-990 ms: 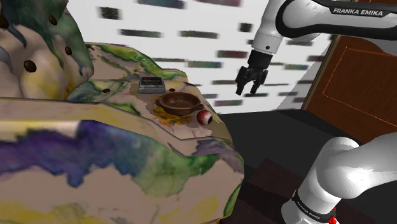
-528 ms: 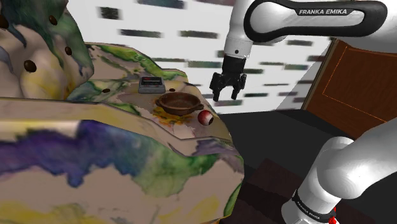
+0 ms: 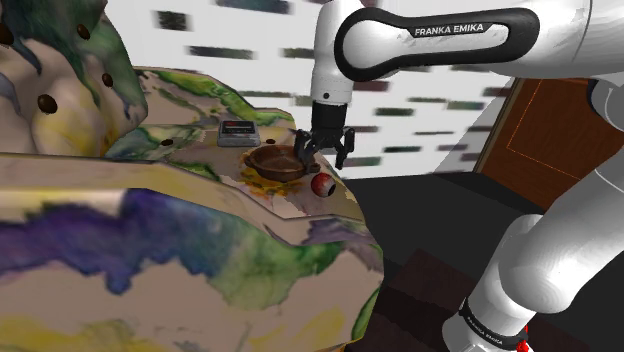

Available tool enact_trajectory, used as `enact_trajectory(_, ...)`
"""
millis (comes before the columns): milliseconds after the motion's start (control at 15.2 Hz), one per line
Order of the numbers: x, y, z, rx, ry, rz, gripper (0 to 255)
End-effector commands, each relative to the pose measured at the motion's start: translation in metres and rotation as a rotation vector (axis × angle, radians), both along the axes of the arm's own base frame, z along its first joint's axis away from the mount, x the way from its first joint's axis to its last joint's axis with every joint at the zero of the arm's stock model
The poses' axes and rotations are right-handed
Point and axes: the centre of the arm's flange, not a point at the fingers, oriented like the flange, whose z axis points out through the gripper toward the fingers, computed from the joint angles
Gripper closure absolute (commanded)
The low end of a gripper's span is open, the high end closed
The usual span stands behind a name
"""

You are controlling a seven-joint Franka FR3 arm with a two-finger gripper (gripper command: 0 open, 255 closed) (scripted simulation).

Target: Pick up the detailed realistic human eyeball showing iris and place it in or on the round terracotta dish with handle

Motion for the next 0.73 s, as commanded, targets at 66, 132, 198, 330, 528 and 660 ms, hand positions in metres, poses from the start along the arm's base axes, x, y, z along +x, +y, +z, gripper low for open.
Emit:
enact_trajectory(66,0.002,0.003,-0.016,-0.001,0.002,-0.002,0)
enact_trajectory(132,0.002,0.003,-0.022,-0.001,0.002,-0.002,0)
enact_trajectory(198,0.001,0.004,-0.027,-0.001,0.002,-0.002,0)
enact_trajectory(330,0.001,0.004,-0.035,-0.001,0.002,-0.002,0)
enact_trajectory(528,0.001,0.004,-0.035,-0.001,0.002,-0.002,0)
enact_trajectory(660,0.001,0.004,-0.035,-0.001,0.002,-0.002,0)
